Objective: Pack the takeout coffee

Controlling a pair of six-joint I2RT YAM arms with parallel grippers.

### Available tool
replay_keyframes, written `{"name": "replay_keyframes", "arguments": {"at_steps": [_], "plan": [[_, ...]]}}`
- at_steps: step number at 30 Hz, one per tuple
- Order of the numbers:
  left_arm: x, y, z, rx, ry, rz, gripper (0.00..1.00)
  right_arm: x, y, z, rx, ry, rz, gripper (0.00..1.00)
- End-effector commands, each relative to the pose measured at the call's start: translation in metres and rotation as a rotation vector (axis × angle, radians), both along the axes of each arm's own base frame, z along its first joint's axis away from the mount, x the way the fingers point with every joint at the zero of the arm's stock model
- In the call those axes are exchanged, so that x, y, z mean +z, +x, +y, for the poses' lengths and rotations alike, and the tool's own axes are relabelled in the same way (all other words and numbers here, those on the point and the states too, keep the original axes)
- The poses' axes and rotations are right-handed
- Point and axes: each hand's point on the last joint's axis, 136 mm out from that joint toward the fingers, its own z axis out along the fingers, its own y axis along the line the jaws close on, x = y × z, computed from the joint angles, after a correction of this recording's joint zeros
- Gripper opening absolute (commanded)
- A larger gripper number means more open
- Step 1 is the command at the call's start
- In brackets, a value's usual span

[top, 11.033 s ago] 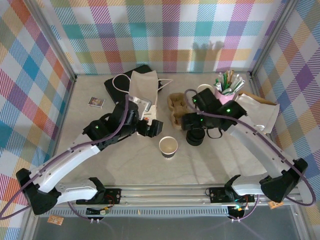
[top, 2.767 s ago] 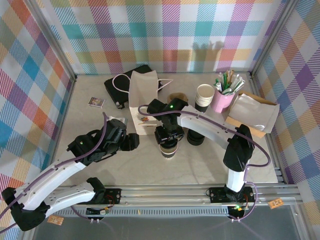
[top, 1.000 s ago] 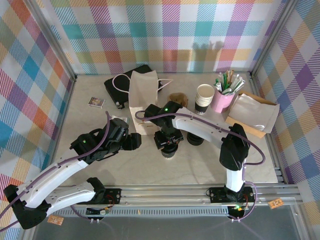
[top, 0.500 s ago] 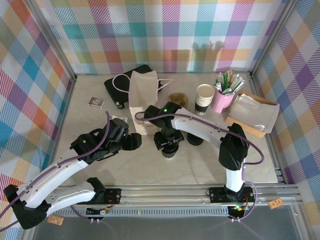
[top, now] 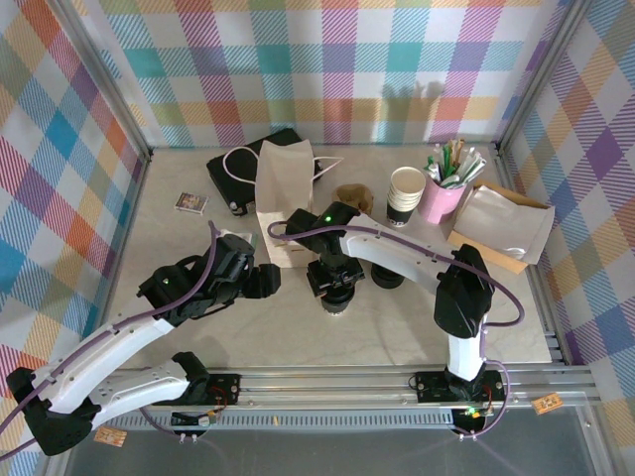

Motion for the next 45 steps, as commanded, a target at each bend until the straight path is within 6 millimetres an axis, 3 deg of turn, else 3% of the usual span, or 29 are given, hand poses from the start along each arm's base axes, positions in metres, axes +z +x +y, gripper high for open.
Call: {"name": "replay_keyframes", "arguments": {"at_steps": [1, 8, 45], "plan": [[0.001, -0.001, 0.004, -0.007, 0.003, -0.013, 0.7, 0.012, -0.001, 0.0, -0.006, -0.002, -0.018, 0.64], [0.001, -0.002, 0.005, -0.008, 0.004, -0.012, 0.7, 0.019, 0.0, 0.002, -0.011, 0.012, -0.028, 0.64], [-0.002, -0.004, 0.002, -0.015, 0.002, 0.012, 0.7, -0.004, -0.008, 0.001, -0.049, 0.018, 0.009, 0.69]]}}
